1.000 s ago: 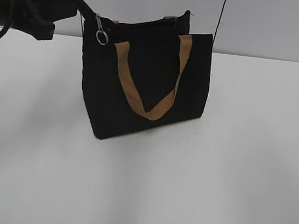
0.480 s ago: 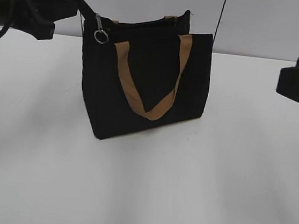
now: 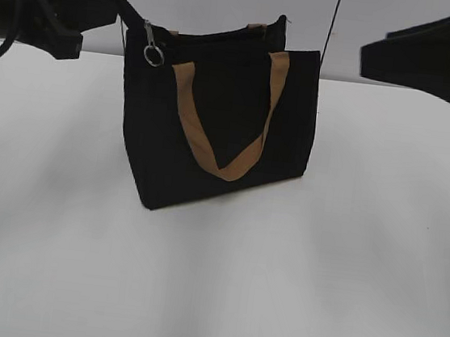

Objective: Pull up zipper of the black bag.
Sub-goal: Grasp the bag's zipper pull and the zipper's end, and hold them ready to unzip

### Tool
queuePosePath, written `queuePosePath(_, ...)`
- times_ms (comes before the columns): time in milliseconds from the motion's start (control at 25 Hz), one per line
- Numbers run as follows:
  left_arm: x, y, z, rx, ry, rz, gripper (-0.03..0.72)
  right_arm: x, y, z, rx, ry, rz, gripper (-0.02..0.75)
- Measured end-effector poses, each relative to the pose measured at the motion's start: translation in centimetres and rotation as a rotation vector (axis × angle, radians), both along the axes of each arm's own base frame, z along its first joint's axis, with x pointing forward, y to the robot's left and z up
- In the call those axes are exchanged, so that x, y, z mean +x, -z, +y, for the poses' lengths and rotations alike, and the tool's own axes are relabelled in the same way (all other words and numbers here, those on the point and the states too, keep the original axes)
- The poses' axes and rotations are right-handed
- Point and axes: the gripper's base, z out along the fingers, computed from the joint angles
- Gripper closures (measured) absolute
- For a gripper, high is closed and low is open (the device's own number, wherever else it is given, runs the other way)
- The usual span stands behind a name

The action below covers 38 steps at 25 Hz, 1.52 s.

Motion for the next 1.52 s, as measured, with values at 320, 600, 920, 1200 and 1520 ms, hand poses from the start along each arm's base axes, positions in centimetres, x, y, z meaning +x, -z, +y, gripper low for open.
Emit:
queuePosePath(320, 0.0, 0.0, 0.0, 0.000, 0.000, 0.000, 0.664, 4.7, 0.7, 6.7, -0.066, -0.120, 0.061, 0.370)
queuePosePath(600, 0.0, 0.0, 0.0, 0.000, 0.000, 0.000, 0.664, 7.8, 1.9, 12.9, -0.099, -0.220, 0.105, 0.370)
queuePosePath(920, 0.0, 0.0, 0.0, -0.001, -0.001, 0.000, 0.664, 10.8, 4.5, 16.6, -0.137, -0.253, 0.131, 0.370)
queuePosePath(1200, 0.0, 0.0, 0.0, -0.001, -0.001, 0.000, 0.664, 12.6, 6.3, 17.4, -0.161, -0.225, 0.128, 0.370)
queuePosePath(1520, 0.0, 0.0, 0.0, -0.001, -0.001, 0.000, 0.664, 13.4, 7.8, 17.6, -0.174, -0.188, 0.142, 0.370)
